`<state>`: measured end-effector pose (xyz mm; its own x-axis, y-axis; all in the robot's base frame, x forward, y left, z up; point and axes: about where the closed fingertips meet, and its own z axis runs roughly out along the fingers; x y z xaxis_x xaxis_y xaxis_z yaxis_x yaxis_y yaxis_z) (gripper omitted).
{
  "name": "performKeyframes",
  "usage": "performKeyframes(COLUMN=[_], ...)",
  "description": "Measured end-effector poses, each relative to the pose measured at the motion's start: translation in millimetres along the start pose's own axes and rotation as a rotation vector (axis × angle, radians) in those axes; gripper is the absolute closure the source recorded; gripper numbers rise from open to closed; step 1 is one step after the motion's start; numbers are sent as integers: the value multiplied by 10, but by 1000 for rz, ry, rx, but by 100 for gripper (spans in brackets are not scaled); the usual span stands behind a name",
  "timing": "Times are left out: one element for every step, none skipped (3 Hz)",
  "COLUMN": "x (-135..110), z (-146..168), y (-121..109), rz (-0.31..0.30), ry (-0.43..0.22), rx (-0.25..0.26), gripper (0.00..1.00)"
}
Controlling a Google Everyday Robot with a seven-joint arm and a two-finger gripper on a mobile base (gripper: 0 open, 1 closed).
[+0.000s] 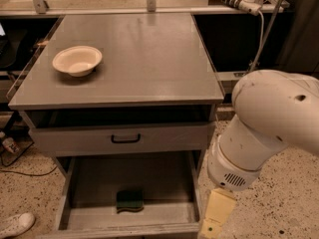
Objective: Pick sponge from middle drawer and place on counter
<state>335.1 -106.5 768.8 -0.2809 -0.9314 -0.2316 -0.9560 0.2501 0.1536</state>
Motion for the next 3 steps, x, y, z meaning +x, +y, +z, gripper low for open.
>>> performKeyframes(x=[-94, -385, -693], z=[394, 905, 1251], y=[0, -141, -350], rz=[-19, -39, -63], ry=[-17, -87, -152], rx=[-20, -26, -15], gripper=[0, 0, 0])
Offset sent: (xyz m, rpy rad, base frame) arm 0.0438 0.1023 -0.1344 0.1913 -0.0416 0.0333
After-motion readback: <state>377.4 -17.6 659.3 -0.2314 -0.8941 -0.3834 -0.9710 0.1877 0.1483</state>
